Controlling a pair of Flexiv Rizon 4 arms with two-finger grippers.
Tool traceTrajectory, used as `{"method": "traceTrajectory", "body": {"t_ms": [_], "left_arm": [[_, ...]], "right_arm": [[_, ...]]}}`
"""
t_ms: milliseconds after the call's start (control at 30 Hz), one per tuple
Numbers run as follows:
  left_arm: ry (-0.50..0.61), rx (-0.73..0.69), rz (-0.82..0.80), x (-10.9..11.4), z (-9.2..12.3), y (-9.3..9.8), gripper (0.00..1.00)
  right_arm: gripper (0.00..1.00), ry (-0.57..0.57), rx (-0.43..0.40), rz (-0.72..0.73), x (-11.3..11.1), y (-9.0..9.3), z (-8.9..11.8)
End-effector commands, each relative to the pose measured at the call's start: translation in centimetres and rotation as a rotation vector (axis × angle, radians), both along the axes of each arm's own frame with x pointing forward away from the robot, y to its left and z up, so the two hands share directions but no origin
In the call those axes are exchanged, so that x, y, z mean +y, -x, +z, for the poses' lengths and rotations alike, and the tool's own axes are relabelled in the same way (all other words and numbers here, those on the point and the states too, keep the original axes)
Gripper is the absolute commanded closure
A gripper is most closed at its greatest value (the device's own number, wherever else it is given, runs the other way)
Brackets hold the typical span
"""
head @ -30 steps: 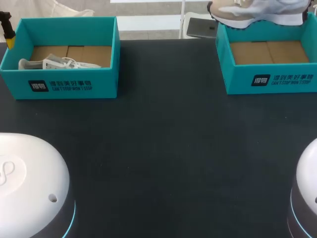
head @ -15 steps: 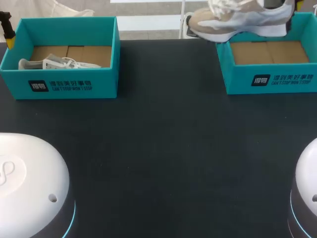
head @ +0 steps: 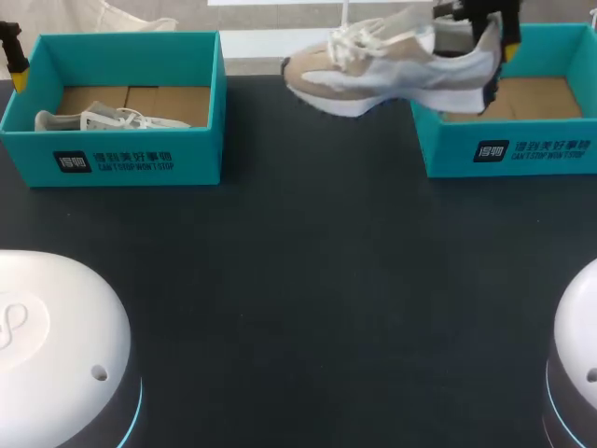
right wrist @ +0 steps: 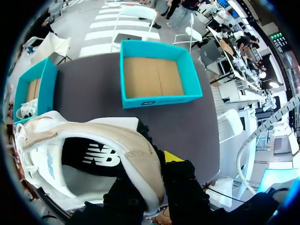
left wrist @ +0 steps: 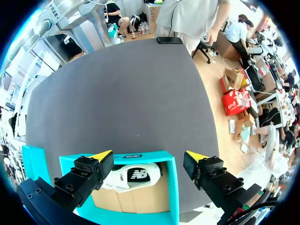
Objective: Take the shoe out of the shoebox, open the shoe tongue, remove and reinsert the insole, then place the shoe into the shoebox
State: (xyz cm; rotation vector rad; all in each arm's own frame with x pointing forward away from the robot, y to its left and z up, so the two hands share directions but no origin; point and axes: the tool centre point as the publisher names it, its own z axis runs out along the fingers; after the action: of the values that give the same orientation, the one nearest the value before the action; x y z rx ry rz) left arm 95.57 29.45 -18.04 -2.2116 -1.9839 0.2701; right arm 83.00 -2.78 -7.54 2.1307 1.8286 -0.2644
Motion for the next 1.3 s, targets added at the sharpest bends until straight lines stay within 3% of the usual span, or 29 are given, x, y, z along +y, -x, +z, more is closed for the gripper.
{"method": "traceTrajectory", "body": {"t_ms": [33, 800, 1033, 1300], "left_arm": [[-0.002, -0.001, -0.001, 0.1, 0.1, 0.0, 0.00], [-0.002, -0.001, -0.001, 0.1, 0.1, 0.0, 0.00], [-0.002, -0.001, -0.001, 0.1, 0.1, 0.0, 0.00], [-0.002, -0.001, -0.001, 0.1, 0.1, 0.0, 0.00]], "right_arm": [[1.00, 0.026, 0.005, -0.008, 1.3, 1.0, 0.3], [1.00, 0.026, 0.005, -0.008, 1.3, 1.0, 0.3], [1.00, -0.012, 0.028, 0.021, 3.1, 5.0, -3.8], [1.00, -0.024, 0.058, 0.023, 4.7, 9.5, -6.4]]}}
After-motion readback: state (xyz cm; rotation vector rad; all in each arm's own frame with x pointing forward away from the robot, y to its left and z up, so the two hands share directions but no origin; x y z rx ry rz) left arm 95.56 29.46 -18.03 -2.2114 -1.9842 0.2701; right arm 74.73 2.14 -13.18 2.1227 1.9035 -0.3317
